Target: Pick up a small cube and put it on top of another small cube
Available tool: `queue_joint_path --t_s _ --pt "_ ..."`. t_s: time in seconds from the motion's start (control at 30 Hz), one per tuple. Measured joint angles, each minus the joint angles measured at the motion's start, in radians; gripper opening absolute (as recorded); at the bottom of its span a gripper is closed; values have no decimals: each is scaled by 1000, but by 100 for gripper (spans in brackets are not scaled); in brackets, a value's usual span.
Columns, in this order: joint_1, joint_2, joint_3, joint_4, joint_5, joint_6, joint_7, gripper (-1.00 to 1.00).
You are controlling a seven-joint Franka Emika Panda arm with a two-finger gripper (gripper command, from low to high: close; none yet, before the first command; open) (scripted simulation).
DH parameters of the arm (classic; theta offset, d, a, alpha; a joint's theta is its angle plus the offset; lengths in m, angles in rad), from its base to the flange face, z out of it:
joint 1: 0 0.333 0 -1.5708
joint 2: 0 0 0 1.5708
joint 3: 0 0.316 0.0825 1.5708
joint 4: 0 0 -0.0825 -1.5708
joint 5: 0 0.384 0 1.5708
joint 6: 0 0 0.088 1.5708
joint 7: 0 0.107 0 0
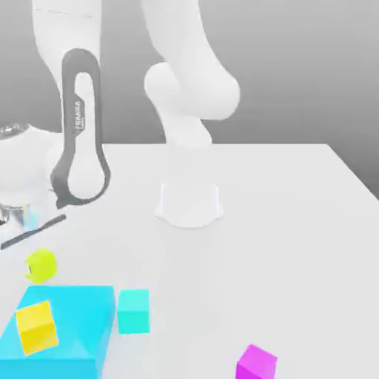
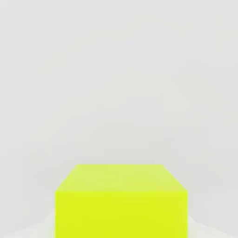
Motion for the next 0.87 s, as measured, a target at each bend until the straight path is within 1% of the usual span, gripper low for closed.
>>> queue_joint_path --t_s 0.07,0.13,0.33,0.53,0.6,0.73,0.77,0.87 --pt "8 -71 -14 -14 -38 -56 26 -100" --pt "37 -116 19 -22 -45 -92 -17 -100" --pt "228 -216 124 -40 -41 -170 -231 -100" --pt "387 -297 204 -56 -73 -237 -421 -100" --pt "400 -261 213 -56 -90 -202 -433 -100" --pt "398 -134 211 -52 -127 -79 -413 -100" --pt "400 -105 208 -51 -134 -52 -408 100" --pt "400 -105 208 -51 -134 -51 -408 100"
